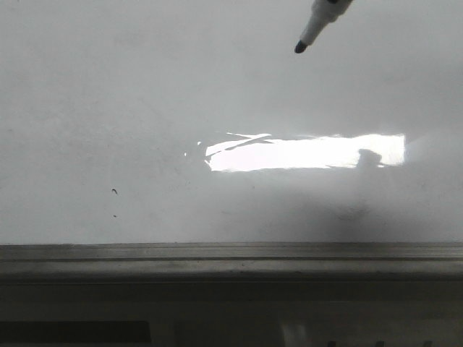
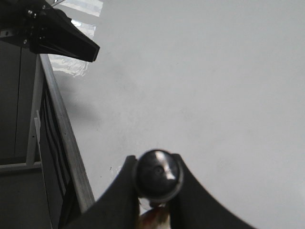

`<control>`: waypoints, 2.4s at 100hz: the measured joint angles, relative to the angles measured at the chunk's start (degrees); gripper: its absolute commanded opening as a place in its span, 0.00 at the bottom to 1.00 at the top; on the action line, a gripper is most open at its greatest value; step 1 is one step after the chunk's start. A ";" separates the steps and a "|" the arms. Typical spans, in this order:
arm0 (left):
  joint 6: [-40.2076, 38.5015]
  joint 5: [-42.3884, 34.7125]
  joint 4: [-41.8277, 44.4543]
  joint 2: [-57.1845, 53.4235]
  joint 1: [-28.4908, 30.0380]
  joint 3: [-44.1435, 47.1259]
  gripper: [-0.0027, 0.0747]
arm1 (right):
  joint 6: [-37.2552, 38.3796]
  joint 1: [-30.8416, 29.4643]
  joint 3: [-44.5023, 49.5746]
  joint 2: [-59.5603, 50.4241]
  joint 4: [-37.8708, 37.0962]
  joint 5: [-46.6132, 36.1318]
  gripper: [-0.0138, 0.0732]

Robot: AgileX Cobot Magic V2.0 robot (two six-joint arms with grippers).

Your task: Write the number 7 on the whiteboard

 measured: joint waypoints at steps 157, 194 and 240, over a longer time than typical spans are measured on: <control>0.00 0.52 0.00 0.00 0.00 0.00 0.01 | 74.02 20.76 -1.43 3.01 -79.58 -20.78 0.11; 0.00 0.62 0.00 0.00 0.00 0.00 0.01 | 78.17 17.56 -1.43 8.45 -84.51 -28.56 0.11; -0.04 0.62 0.00 0.00 0.00 0.00 0.01 | 78.30 12.84 -1.43 10.91 -84.10 -32.44 0.11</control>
